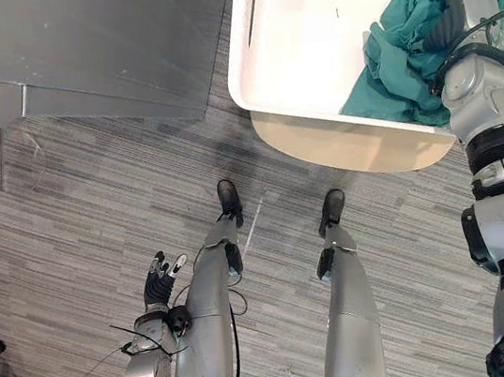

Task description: Pick up the laundry basket with both hands and put the clothes into the washing machine.

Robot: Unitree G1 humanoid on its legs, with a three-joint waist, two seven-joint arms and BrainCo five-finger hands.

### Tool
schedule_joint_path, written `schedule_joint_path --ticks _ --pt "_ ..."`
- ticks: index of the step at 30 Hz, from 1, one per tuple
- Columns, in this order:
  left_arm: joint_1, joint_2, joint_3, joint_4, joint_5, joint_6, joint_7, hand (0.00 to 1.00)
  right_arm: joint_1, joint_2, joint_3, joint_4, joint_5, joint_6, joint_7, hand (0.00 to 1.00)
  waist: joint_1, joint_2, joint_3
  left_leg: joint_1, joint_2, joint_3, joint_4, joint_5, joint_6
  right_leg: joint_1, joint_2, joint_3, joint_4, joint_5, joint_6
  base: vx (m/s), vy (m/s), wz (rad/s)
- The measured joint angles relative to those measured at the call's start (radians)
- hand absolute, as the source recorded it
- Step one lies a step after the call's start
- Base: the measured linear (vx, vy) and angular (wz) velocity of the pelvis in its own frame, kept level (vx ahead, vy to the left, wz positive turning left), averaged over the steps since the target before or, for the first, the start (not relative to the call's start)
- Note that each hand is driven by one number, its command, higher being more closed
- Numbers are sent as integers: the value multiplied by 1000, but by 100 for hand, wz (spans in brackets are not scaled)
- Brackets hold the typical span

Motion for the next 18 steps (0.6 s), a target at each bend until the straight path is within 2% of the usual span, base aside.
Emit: schedule_joint_path --ticks 3,7,9,13,14,16,18 --pt "0 0 1 17 0 0 0 0 19 14 39 23 -26 7 19 100 -2 -6 -3 30 -1 -5 -6 1 1 34 -1 -11 -4 0 0 21 7 9" --pt "-12 -4 35 67 -14 0 1 0 76 50 77 28 -21 21 52 100 -3 -29 -15 73 -1 -14 -15 1 1 87 2 -24 -20 0 0 29 2 8" --pt "-31 -5 47 115 -27 1 4 0 123 67 43 21 32 24 51 100 -5 -33 -17 112 -8 -17 -31 5 1 130 2 -32 -34 0 0 35 -6 16" --pt "-35 -11 80 169 -69 3 28 0 243 87 -157 -127 205 39 24 100 -30 -41 -20 196 -16 -24 -45 10 1 216 -3 -51 -37 0 0 26 -16 12" --pt "-35 -12 94 185 -80 3 30 0 285 88 -241 -232 232 53 -1 100 -37 -42 -21 223 -14 -23 -45 10 2 244 -2 -54 -38 0 0 -8 -36 3" --pt "-32 -12 111 213 -97 6 45 0 332 98 -343 -429 208 87 -67 100 -51 -54 -27 276 -7 -18 -45 7 3 300 3 -56 -52 0 0 -38 -50 -5" --pt "-31 -10 119 231 -103 6 47 0 368 110 -415 -602 196 105 -109 100 -48 -67 -34 317 5 -2 -46 -2 -1 342 12 -53 -73 -4 -5 -69 -56 -20"
